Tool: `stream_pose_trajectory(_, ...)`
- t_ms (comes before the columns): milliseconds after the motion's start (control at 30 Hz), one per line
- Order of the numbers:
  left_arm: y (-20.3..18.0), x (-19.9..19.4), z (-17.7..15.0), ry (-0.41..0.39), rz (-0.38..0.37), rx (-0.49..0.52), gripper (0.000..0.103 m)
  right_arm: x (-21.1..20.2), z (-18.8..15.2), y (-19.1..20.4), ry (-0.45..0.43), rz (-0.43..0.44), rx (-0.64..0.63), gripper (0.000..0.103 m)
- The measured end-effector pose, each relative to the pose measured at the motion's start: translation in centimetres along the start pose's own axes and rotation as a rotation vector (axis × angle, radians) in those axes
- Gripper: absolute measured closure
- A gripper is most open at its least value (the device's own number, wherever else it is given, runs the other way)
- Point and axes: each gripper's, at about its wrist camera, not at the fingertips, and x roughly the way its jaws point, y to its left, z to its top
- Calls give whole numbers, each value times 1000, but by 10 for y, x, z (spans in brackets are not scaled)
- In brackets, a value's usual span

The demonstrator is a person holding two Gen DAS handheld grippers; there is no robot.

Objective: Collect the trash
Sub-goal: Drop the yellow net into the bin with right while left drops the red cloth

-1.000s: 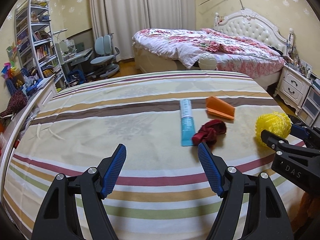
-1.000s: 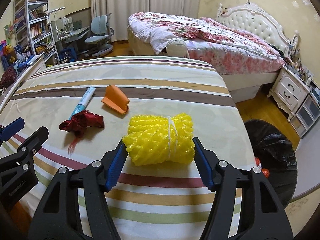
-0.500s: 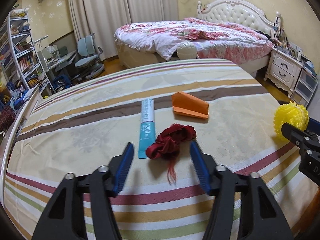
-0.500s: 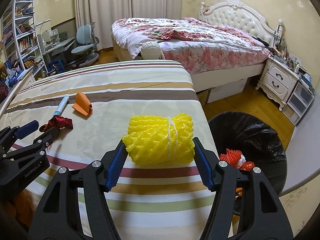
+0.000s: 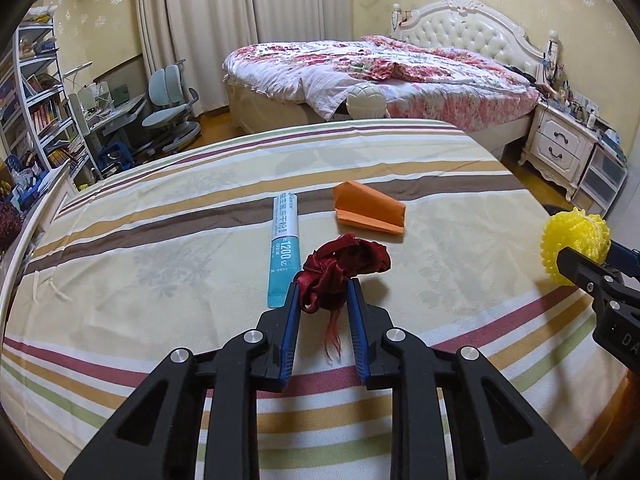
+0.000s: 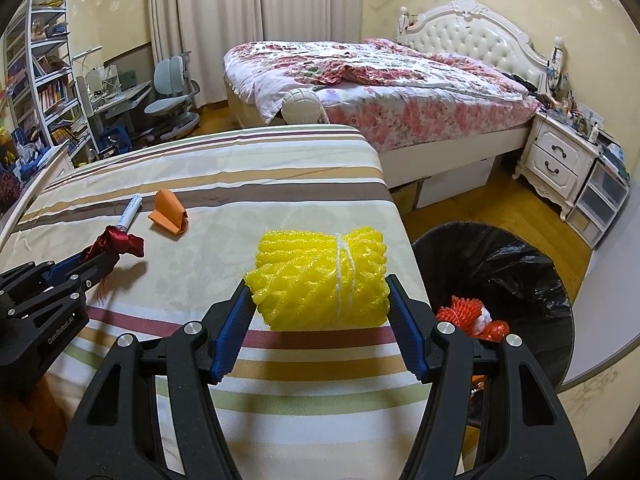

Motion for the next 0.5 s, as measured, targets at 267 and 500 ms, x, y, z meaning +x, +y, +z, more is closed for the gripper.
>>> stream_pose_trajectory(267,-13,-28,10,-72,-45,-9,79,-18,2,-21,-39,-41,36,40)
stream_pose_trajectory(500,-44,-37,22,-116,-107,26,79,-30,1,-58,-57,-119,78,40)
